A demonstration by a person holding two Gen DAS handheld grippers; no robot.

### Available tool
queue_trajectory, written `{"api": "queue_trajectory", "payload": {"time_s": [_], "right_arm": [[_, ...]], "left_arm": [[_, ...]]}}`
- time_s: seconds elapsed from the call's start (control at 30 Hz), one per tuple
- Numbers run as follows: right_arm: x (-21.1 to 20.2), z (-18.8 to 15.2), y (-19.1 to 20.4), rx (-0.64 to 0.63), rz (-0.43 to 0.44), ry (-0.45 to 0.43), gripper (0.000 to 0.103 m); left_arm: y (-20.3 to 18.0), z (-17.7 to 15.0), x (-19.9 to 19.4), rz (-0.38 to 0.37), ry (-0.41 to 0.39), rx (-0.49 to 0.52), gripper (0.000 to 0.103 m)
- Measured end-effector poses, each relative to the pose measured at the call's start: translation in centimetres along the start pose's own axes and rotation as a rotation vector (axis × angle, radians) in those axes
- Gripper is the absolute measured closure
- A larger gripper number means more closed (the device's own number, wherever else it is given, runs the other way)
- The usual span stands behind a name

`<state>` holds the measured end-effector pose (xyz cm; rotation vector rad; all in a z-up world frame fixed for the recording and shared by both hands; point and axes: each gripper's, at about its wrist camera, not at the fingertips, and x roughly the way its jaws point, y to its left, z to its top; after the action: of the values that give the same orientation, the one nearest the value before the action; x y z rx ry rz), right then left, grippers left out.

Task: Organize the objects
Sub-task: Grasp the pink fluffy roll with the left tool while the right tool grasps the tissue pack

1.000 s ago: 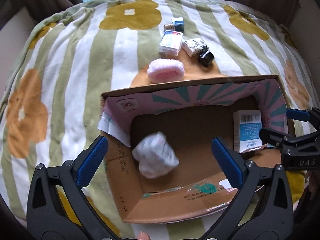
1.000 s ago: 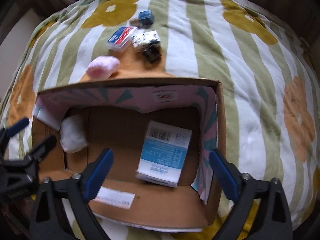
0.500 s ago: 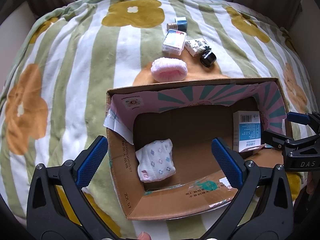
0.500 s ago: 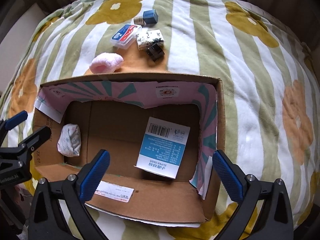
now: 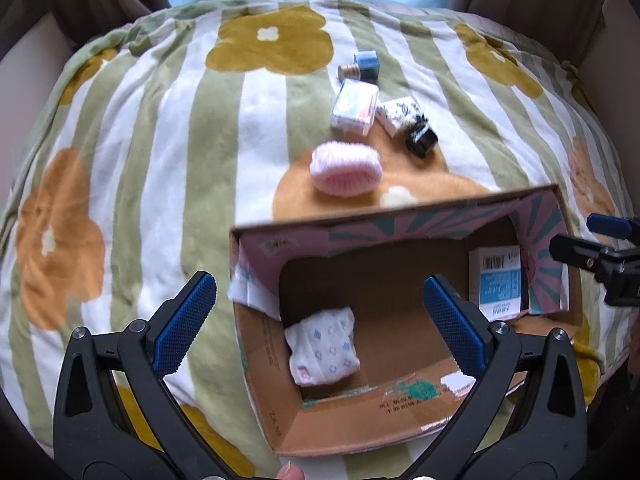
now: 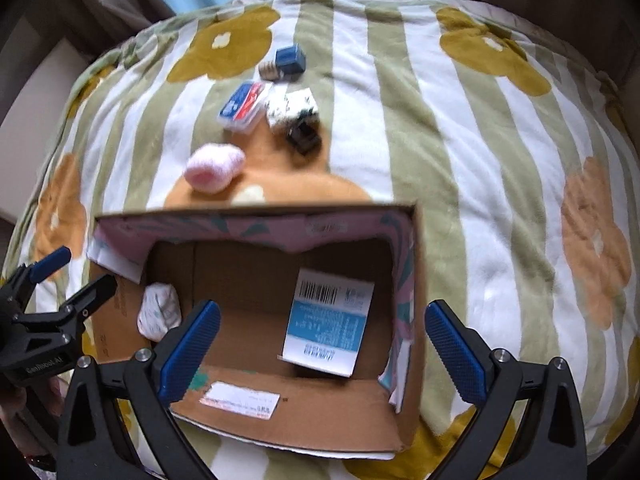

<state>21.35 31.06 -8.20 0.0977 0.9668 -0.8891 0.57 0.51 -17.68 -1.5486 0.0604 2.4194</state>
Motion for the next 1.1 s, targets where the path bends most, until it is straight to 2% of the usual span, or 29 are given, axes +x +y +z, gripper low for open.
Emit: {"api": "queue_trajectory", "payload": {"time_s": [0.13, 0.33, 0.53, 0.77, 0.87, 1.1], "right_arm": [[-1.4, 2.5, -0.3, 0.006, 0.010, -0.036, 0.001], [-2.8, 6.6, 0.1, -0.069, -0.053, -0.086, 0.001], [-2.1, 10.7, -0.2, -0.110, -0.053, -0.101, 0.001], [3.0, 16.0, -0.5, -0.149, 0.023, -0.033, 0.001], [6.1, 18.0, -0.3, -0.177, 0.058, 0.003, 0.001], [12.4, 20.0, 0.4, -0.223, 0.071, 0.091, 0.001]], "left_arm": [[0.2, 2.4, -0.5, -0.021, -0.011, 0.008, 0.000], [0.4, 6.1, -0.4, -0.041, -0.005, 0.016, 0.000], [0.1, 9.5, 2.2, -0.068, 0.046, 0.031, 0.000], [-0.6, 12.4, 7.9, -0.081, 0.149, 0.068, 0.000], [-0.9, 13.4, 10.7, -0.088, 0.218, 0.088, 0.000], [-2.3, 14.7, 16.1, -0.091, 0.339, 0.125, 0.000]]}}
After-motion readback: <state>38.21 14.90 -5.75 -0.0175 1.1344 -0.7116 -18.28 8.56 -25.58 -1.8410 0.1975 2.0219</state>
